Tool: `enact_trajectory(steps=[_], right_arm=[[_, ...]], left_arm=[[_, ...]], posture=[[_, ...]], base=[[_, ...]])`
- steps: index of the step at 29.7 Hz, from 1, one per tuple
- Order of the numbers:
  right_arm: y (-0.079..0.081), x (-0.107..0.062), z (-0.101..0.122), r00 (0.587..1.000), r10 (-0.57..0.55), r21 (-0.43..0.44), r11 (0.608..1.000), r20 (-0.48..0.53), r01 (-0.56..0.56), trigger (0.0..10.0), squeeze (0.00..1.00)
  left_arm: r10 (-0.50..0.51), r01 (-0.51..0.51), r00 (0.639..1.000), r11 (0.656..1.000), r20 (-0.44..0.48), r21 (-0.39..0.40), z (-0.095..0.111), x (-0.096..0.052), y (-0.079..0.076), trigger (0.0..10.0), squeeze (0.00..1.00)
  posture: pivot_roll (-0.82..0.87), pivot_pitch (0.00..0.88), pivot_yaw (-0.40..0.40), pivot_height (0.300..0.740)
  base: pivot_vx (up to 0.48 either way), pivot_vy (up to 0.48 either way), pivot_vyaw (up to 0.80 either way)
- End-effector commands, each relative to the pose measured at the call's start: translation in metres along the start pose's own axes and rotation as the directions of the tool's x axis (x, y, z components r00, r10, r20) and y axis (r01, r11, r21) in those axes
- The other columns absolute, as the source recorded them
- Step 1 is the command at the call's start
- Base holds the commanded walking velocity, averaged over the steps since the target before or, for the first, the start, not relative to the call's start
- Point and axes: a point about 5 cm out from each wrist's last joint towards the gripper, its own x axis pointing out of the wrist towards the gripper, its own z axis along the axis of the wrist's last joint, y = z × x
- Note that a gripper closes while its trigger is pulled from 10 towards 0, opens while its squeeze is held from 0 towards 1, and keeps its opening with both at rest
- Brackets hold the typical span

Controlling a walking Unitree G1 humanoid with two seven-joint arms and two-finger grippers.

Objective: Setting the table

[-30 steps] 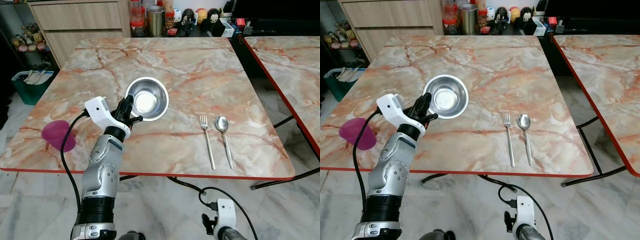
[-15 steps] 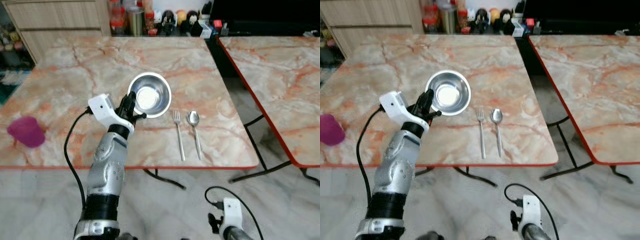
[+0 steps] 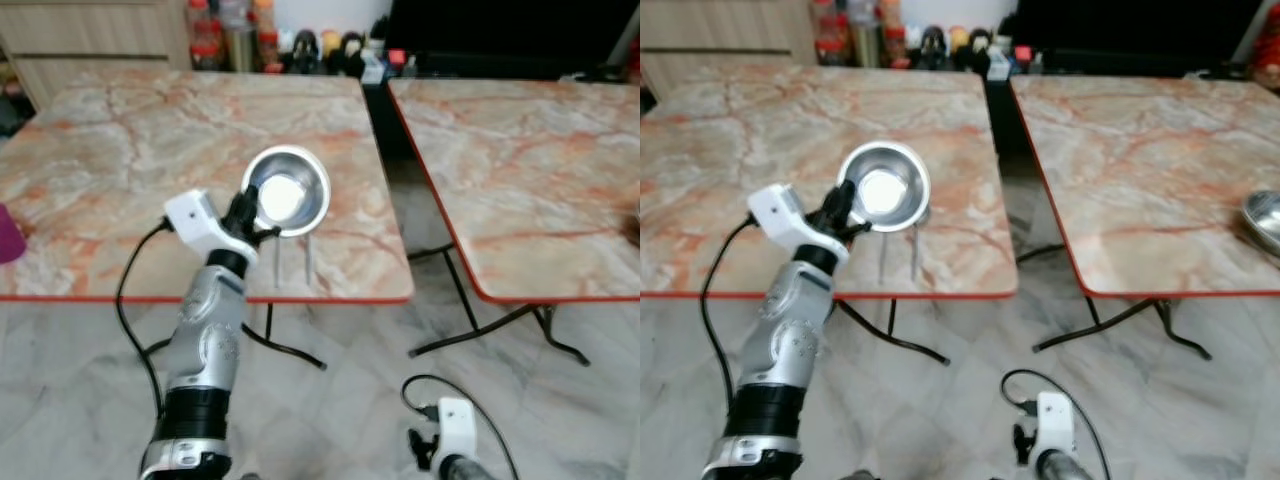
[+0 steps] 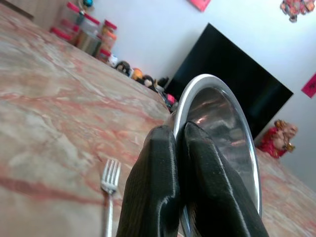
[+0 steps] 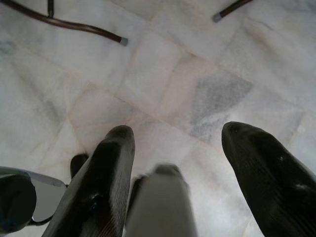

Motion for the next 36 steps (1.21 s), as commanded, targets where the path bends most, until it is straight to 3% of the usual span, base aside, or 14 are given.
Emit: enact_trajectory(steps=[1, 9, 25, 36], right_arm=[[-0.0068, -0.0005, 0.0011, 1.0, -0.019, 0.005, 1.0, -0.001, 0.019, 10.0, 0.0], [-0.0061, -0.0007, 0.0005, 1.0, -0.009, -0.052, 0.999, 0.0, 0.009, 10.0, 0.0], [-0.0072, -0.0006, -0.0008, 1.0, -0.027, 0.023, 0.999, -0.014, 0.028, 10.0, 0.0], [-0.0044, -0.0005, -0.0018, 1.0, -0.017, 0.02, 1.0, -0.018, 0.017, 10.0, 0.0]], left_arm=[[-0.013, 0.013, 1.0, 1.0, 0.009, 0.014, 0.0003, 0.001, -0.0049, 10.0, 0.0], [-0.016, 0.015, 1.0, 1.0, 0.009, 0.011, -0.0014, -0.0008, -0.0056, 10.0, 0.0], [-0.033, 0.033, 0.999, 0.999, 0.012, 0.008, -0.0006, -0.0004, -0.0085, 10.0, 0.0], [-0.033, 0.033, 0.999, 0.999, 0.013, 0.012, 0.0004, -0.0003, -0.0079, 10.0, 0.0]], posture=[[0.11, 0.065, -0.028, 0.715], [0.11, 0.048, -0.031, 0.715], [0.11, 0.076, -0.037, 0.715], [0.11, 0.092, -0.033, 0.715]], base=[[0.244, -0.409, 0.64], [0.269, -0.394, 0.23], [0.311, -0.362, 0.1], [0.304, -0.369, -0.63]])
